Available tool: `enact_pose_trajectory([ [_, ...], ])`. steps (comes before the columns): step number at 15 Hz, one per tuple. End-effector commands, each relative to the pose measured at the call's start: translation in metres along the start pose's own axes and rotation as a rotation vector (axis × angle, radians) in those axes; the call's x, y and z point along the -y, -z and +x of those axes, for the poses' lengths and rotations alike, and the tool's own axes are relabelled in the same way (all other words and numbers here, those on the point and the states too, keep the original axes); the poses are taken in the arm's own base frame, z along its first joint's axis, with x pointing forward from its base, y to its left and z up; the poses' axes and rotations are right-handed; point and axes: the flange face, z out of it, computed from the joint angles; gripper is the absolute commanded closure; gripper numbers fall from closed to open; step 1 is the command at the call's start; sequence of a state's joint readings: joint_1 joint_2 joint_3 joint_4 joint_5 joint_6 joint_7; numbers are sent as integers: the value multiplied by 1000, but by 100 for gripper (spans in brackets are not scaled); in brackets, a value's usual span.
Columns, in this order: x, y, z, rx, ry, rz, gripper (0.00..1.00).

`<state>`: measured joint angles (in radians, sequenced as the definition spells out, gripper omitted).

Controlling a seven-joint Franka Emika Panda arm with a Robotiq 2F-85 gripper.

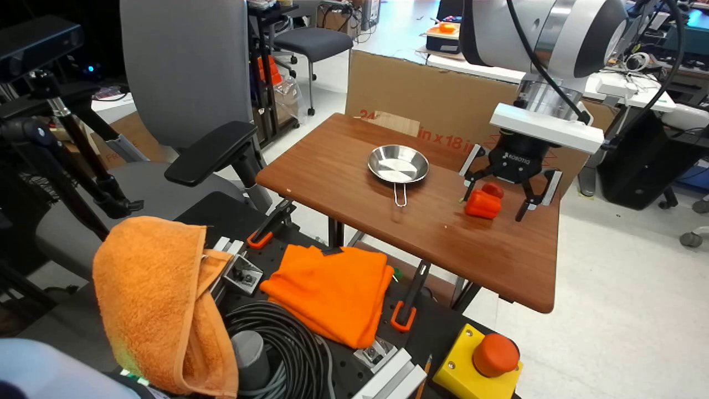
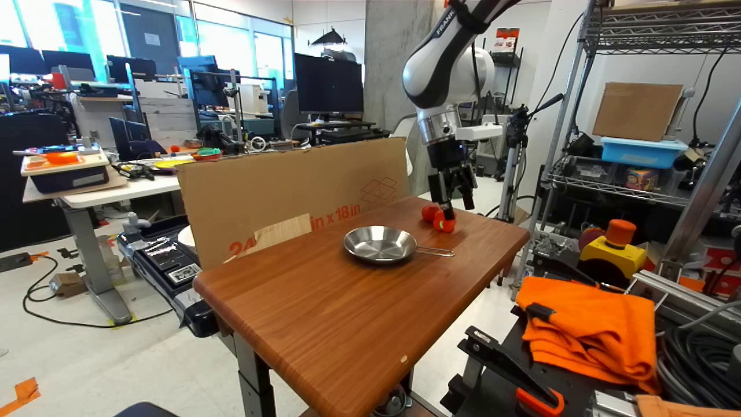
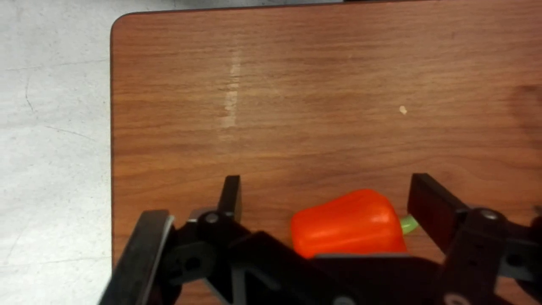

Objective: Put the pepper on the pan

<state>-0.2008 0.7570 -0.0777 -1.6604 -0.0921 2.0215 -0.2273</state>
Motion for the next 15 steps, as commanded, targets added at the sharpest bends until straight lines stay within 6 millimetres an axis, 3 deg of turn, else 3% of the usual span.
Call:
enact_pose_trajectory([
  [1,-3,7,0,14,-26,1,25],
  [3,-4,8,0,14,-35,-3,34],
  [11,-7,9,0,13,-69,-4,97],
  [15,-9,9,0,12,-81,-6,100],
])
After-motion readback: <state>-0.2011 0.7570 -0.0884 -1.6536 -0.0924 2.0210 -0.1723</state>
